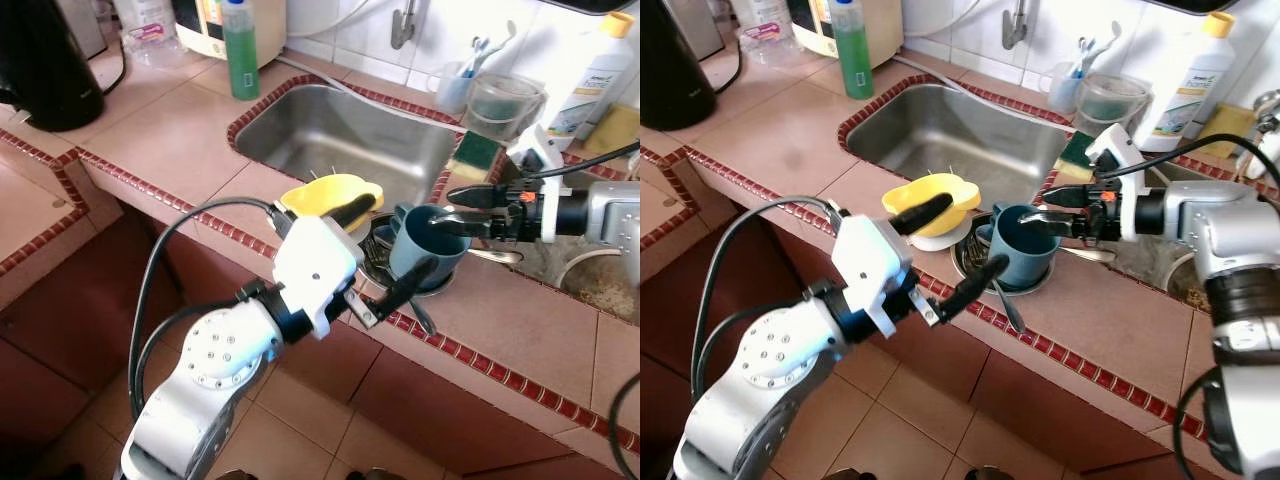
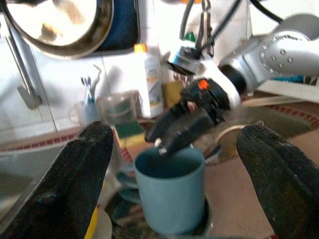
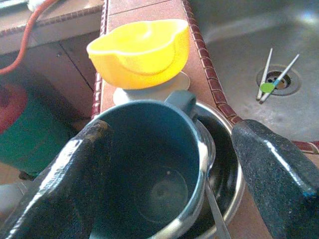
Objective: Kitchen organization
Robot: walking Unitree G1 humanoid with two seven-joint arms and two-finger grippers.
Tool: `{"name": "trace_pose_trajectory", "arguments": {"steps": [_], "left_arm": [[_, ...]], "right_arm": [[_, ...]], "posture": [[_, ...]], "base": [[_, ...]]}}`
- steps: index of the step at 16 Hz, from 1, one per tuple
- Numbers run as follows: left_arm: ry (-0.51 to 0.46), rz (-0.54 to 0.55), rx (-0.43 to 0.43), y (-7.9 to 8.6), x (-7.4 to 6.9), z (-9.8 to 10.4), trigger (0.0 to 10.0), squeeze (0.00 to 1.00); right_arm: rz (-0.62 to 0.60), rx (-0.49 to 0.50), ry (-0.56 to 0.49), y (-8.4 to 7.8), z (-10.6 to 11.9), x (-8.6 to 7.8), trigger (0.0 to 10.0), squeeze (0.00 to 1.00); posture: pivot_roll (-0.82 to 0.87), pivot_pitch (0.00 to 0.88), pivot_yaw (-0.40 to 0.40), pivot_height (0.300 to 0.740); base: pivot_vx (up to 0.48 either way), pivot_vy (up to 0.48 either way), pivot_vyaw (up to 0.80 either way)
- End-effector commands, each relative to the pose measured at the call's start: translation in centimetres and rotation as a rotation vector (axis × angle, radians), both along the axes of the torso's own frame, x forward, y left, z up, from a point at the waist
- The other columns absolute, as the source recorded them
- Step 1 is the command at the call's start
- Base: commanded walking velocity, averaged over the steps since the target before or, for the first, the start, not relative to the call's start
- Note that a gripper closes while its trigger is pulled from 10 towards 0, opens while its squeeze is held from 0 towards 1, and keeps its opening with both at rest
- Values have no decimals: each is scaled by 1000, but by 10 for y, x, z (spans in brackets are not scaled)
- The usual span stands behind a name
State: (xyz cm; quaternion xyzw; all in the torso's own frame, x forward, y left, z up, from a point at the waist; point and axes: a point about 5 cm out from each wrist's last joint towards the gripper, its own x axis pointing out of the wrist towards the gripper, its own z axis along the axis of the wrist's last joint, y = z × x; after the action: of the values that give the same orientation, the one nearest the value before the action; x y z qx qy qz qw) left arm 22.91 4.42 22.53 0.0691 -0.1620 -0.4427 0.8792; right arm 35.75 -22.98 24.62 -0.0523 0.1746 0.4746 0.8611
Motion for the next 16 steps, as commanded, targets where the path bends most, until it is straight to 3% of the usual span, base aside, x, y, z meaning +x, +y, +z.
{"name": "trace_pose_trajectory", "arguments": {"steps": [1,7,8,9,10,11,16], "left_arm": [[27,-35,32,-7,-9,-5,10000,0],[79,-30,54,-8,-12,-10,10000,0],[82,-29,56,-7,-12,-10,10000,0],[82,-27,58,-7,-13,-9,10000,0],[81,-26,59,-7,-12,-9,10000,0],[87,-21,62,-7,-13,-8,10000,0],[95,-11,45,-7,-13,-5,10000,0]], "right_arm": [[8,-9,5,2,1,3,10000,0],[-8,-39,56,3,-12,5,10000,0],[-24,-71,65,0,-15,7,9608,0],[-28,-92,78,-2,-16,8,8627,0],[-33,-100,80,-3,-17,8,6863,0],[-59,-123,91,-5,-19,10,0,0],[-91,-127,78,-7,-15,15,0,0]], "posture": [[-162,178,-71,740],[-147,191,-68,740],[-148,195,-65,740],[-147,194,-64,740],[-147,194,-64,740],[-147,198,-65,740],[-147,203,-70,740]], "base": [[0,0,0],[0,0,0],[0,0,0],[0,0,0],[0,0,0],[0,0,0],[0,0,0]]}}
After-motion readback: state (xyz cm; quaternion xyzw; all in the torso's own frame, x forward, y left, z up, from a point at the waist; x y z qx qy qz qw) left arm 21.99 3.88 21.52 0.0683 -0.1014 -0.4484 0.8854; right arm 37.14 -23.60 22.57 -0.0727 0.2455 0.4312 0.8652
